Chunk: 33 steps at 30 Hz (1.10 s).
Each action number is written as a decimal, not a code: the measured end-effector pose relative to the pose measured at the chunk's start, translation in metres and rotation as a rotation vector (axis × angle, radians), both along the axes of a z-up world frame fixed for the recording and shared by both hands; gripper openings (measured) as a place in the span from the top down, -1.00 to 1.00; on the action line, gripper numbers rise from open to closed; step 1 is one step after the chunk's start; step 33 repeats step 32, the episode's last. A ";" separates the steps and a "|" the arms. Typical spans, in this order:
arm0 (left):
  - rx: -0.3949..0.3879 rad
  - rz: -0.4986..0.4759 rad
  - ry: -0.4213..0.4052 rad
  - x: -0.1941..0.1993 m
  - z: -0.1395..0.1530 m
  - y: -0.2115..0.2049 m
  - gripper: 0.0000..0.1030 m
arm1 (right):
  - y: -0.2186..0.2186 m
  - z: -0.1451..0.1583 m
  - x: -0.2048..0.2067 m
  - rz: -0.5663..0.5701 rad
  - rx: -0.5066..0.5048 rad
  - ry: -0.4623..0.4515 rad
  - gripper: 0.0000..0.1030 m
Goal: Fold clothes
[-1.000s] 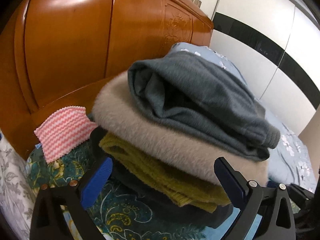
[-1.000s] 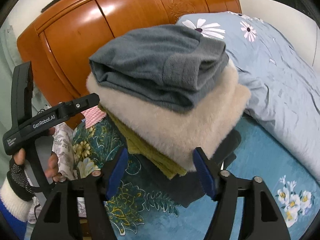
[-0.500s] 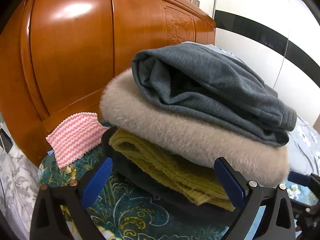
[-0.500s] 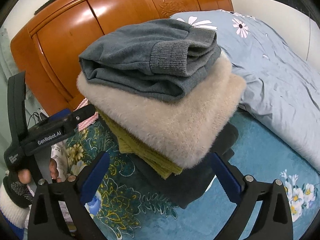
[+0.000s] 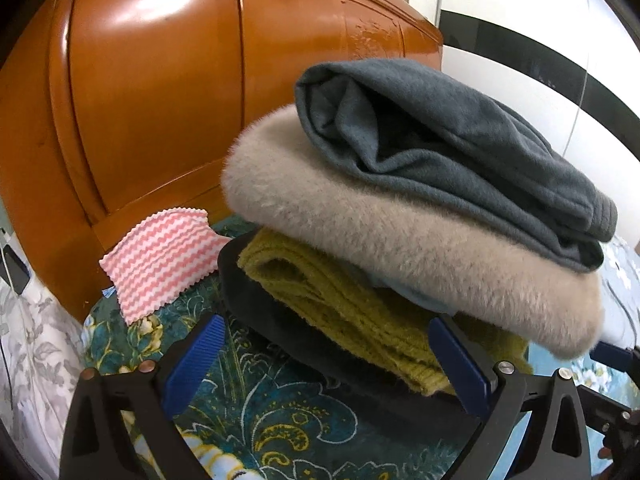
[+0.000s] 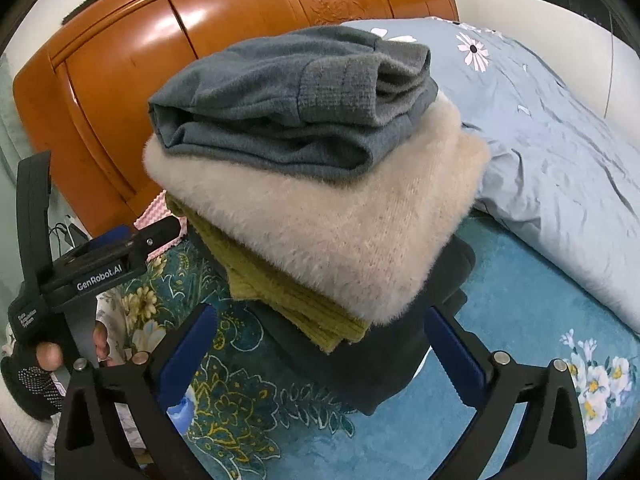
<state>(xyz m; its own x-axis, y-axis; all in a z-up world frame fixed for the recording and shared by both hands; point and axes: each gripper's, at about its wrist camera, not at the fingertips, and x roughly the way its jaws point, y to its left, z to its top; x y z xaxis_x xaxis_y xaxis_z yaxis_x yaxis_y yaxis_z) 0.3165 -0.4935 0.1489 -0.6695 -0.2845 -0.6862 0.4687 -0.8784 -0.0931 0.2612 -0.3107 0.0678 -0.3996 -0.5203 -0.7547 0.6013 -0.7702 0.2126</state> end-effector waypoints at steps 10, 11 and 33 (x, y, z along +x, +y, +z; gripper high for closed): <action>0.023 -0.024 -0.019 -0.002 -0.010 0.003 -1.00 | -0.003 -0.006 0.003 -0.004 0.037 -0.001 -1.00; 0.026 -0.027 -0.022 -0.002 -0.011 0.004 -1.00 | -0.003 -0.007 0.003 -0.005 0.039 -0.002 -1.00; 0.024 -0.015 -0.012 0.002 -0.011 0.003 -1.00 | -0.005 -0.011 0.002 -0.007 0.058 -0.008 -1.00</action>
